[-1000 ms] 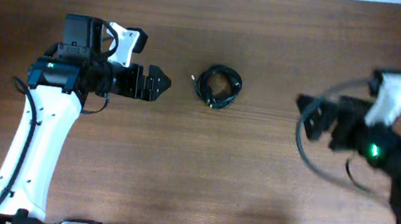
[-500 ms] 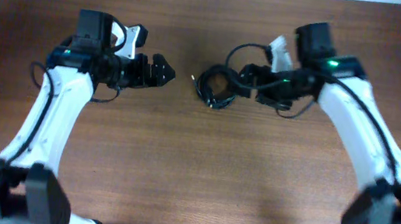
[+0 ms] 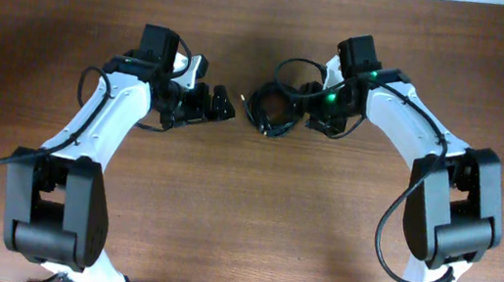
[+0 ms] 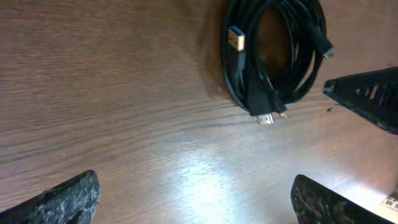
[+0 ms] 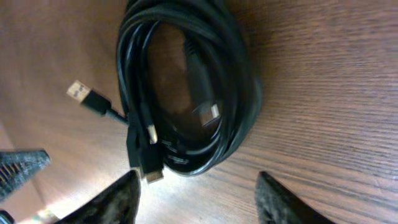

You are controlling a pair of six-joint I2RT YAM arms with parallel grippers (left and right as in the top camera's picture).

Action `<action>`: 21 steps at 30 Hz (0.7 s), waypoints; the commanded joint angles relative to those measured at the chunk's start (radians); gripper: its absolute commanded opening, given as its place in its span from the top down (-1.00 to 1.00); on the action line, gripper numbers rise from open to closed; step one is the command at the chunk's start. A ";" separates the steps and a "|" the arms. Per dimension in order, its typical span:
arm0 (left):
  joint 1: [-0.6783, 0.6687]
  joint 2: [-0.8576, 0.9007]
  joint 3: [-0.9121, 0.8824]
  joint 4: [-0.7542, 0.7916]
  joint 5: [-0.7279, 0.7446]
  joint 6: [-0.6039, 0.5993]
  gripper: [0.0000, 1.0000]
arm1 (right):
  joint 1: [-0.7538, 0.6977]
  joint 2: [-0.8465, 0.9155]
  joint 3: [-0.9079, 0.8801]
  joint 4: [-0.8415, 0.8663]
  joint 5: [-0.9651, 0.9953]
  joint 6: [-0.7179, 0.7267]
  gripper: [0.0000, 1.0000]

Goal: Untangle cables

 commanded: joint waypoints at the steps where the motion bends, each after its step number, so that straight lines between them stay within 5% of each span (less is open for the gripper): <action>1: 0.000 0.007 0.012 0.018 -0.026 -0.010 -0.97 | 0.026 0.006 0.007 0.006 0.116 0.013 -0.08; 14: 0.000 0.007 0.012 0.016 -0.025 -0.010 -0.97 | 0.102 0.044 0.008 0.035 0.247 0.117 0.19; 21: 0.000 0.007 0.012 0.016 -0.025 -0.010 -0.97 | 0.103 0.045 0.008 0.034 0.246 0.117 0.70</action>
